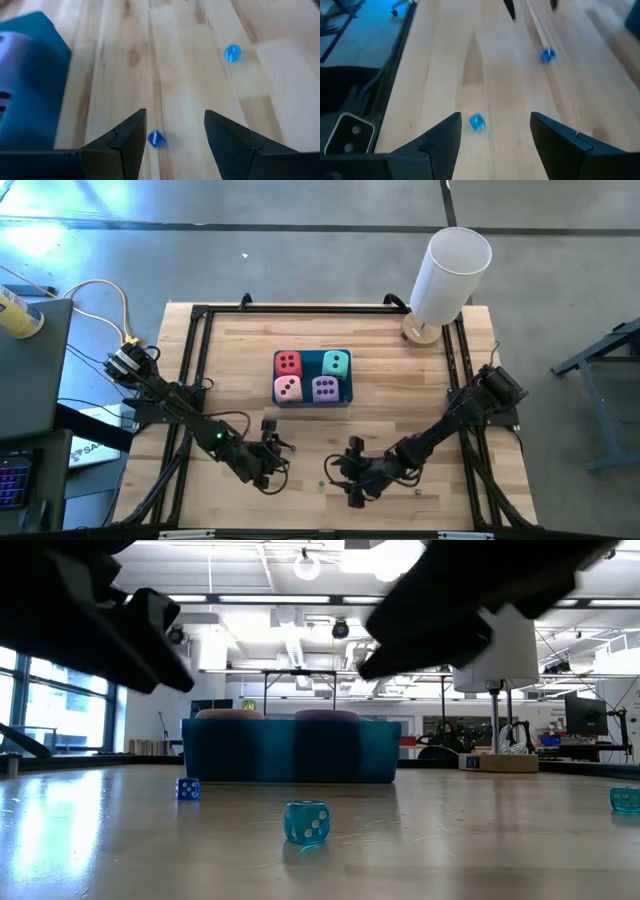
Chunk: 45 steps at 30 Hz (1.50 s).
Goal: Pick & Place Dice
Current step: Put the dark blue die into the blue bin
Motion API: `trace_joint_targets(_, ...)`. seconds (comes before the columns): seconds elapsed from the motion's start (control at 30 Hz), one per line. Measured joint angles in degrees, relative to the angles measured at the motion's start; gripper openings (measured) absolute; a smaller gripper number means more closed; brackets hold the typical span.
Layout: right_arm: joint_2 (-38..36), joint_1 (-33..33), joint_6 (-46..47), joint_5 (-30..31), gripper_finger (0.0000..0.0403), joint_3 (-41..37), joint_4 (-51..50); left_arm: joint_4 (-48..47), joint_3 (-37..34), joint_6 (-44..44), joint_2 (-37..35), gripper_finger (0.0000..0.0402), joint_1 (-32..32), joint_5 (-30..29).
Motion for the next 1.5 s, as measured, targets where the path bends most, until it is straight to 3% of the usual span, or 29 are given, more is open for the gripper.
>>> trace_joint_targets(0.13, 0.0, 1.7, 4.6, 2.5, 0.0229, 0.0, -1.0, -2.4, -0.1, -1.9, 0.3, 0.0191, -0.9, 0.5)
trace_joint_targets(0.47, 0.0, 3.7, 4.7, 6.9, 0.0229, 0.0, 5.3, -2.1, -4.5, -5.1, 1.0, 0.0191, -1.6, 0.9)
trace_joint_targets(0.8, 0.0, 6.0, 3.6, 9.2, 0.0229, 0.0, 12.7, 12.8, -12.1, -2.2, 1.2, 0.0191, -0.3, 1.7)
trace_joint_targets(0.93, 0.7, 6.4, 0.2, 10.5, 0.0229, 0.0, 17.5, 19.0, -14.7, -1.6, 1.2, 0.0191, 1.1, 4.6)
trace_joint_targets(1.2, 5.2, 6.1, -7.5, 7.8, 0.0229, 0.0, 27.8, 26.1, -16.6, -1.2, 1.7, 0.0191, 3.4, 6.8)
trace_joint_targets(1.5, 5.8, 5.8, -7.7, 7.1, 0.0229, 0.0, 28.2, 36.3, -16.6, -1.1, 11.2, 0.0191, 4.9, 7.3)
